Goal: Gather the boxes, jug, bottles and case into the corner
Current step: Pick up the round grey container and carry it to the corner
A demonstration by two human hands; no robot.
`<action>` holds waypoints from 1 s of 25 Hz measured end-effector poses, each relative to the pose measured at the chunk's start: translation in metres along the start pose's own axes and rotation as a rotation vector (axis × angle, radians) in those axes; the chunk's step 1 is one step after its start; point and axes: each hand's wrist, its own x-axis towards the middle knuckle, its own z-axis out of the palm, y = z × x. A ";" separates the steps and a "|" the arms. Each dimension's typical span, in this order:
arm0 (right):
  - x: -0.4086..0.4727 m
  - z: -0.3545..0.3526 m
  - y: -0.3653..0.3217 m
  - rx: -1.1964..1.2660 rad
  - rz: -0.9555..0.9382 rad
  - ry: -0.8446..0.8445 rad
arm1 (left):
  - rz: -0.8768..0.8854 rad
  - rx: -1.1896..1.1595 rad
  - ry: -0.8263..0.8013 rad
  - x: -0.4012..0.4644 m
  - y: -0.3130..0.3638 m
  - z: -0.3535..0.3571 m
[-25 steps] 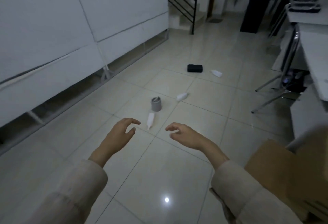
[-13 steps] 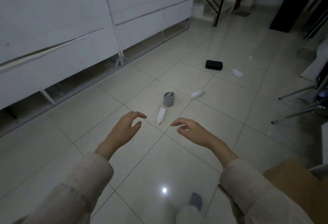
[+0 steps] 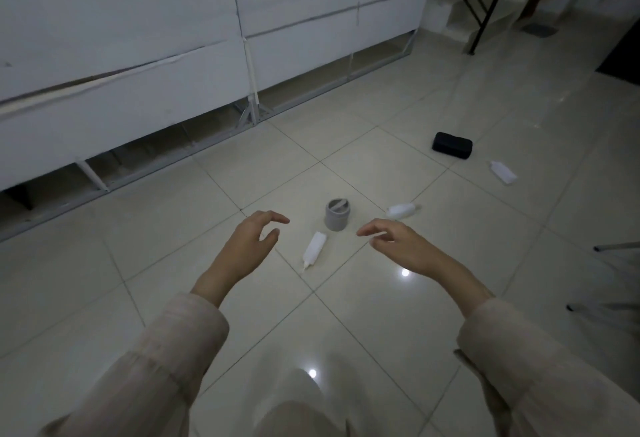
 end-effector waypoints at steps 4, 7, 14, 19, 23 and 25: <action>0.074 -0.032 0.005 0.025 0.007 0.012 | -0.012 -0.003 0.006 0.090 -0.008 -0.003; 0.137 -0.058 0.001 0.071 0.029 0.042 | -0.009 -0.010 -0.030 0.164 -0.014 -0.011; 0.267 -0.106 0.005 0.170 0.116 0.176 | 0.021 0.030 -0.172 0.314 -0.035 -0.016; 0.347 -0.137 0.053 0.247 0.232 0.230 | -0.050 0.002 -0.211 0.404 -0.052 0.019; 0.422 -0.168 0.101 0.294 0.289 0.261 | -0.152 -0.006 -0.204 0.475 -0.076 0.058; 0.458 -0.174 0.129 0.325 0.339 0.249 | -0.218 -0.022 -0.185 0.506 -0.091 0.080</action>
